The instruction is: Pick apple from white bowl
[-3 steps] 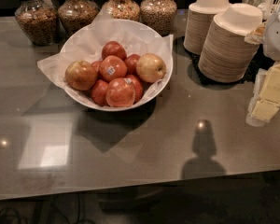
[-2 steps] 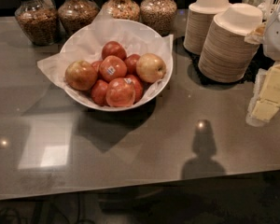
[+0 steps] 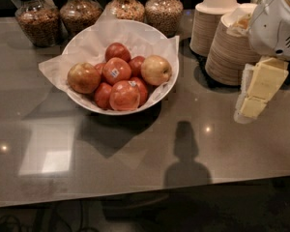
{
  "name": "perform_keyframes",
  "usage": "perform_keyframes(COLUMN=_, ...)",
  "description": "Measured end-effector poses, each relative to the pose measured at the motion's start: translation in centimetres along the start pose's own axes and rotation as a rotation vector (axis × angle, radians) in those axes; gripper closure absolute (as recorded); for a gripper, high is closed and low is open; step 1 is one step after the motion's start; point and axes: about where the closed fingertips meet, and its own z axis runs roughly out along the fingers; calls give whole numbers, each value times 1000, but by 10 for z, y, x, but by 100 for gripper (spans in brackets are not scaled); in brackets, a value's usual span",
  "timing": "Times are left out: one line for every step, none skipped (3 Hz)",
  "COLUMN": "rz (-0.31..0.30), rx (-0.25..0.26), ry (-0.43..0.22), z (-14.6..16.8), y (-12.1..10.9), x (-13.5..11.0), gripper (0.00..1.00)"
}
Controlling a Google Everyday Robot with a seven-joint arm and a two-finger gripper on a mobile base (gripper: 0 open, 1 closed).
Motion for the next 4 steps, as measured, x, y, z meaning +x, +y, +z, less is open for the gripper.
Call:
perform_keyframes(rz=0, rx=0, ry=0, z=0, y=0, x=0, gripper=0)
perform_keyframes(rz=-39, rx=-6, ry=-73, z=6, y=-4, x=-25, gripper=0)
perform_keyframes(rz=-149, rx=-31, ry=-235, z=10, y=-13, x=-91, gripper=0)
perform_keyframes(rz=-238, rx=-62, ry=-362, z=7, y=-14, x=-146, gripper=0)
